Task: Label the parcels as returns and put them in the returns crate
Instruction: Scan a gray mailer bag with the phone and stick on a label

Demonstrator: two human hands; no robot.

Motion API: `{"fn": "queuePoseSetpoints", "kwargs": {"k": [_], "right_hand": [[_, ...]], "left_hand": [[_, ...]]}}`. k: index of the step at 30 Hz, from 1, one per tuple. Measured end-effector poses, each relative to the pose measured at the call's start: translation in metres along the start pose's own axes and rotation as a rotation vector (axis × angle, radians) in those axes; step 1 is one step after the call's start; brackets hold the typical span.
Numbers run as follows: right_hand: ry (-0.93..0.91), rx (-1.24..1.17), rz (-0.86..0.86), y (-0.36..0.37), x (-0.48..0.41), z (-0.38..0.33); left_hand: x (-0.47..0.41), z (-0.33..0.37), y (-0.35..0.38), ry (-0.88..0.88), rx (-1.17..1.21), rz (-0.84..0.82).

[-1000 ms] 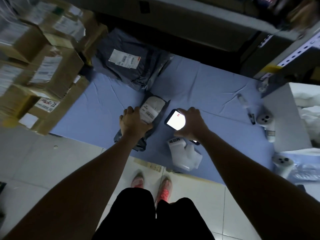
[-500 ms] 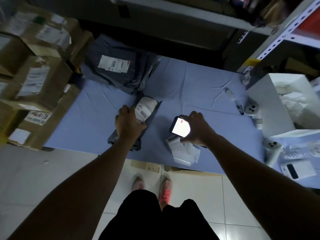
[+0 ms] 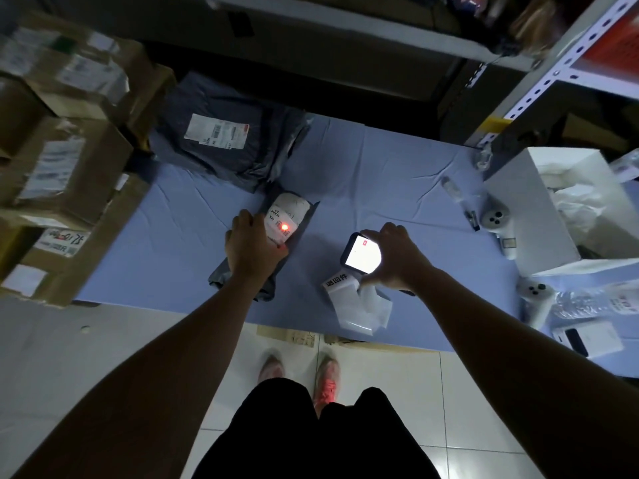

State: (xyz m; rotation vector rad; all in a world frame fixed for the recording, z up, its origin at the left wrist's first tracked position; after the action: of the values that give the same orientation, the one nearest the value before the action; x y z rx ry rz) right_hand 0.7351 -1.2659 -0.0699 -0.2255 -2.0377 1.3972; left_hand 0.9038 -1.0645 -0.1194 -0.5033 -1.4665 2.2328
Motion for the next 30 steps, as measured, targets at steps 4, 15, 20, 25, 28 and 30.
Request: {"fn": "queuePoseSetpoints", "kwargs": {"k": [4,15,20,25,28,30], "right_hand": [[0.062,-0.054,0.034,0.002,-0.014,0.017],[0.238,-0.186,0.025,0.037,-0.063,0.061],[0.22,-0.187,0.03,0.047,-0.074,0.062],[0.219,-0.168,0.035,0.054,-0.076,0.066],[0.222,-0.159,0.029,0.056,-0.075,0.064],[0.248,-0.107,-0.01,0.056,-0.074,0.062]], "left_hand": [[-0.004,0.005,0.006,-0.028,-0.091,-0.038],[0.03,0.09,0.052,0.316,0.355,-0.487],[0.038,0.096,0.059,0.35,0.304,-0.527],[0.035,0.097,0.068,0.334,0.227,-0.536],[0.031,0.098,0.069,0.341,0.233,-0.525],[0.028,0.099,0.067,0.321,0.245,-0.509]]}}
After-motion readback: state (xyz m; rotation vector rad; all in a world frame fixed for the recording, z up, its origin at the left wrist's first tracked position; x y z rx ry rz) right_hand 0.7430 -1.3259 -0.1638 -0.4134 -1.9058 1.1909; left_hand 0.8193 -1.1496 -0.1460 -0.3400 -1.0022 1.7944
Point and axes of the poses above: each hand's wrist, its own x-axis away from the middle knuckle, its own y-axis out of the palm, z = x × y, the point moved 6 cm from there along -x, towards the middle knuckle, and after that the axes turned 6 degrees about y, right-handed, at the moved point
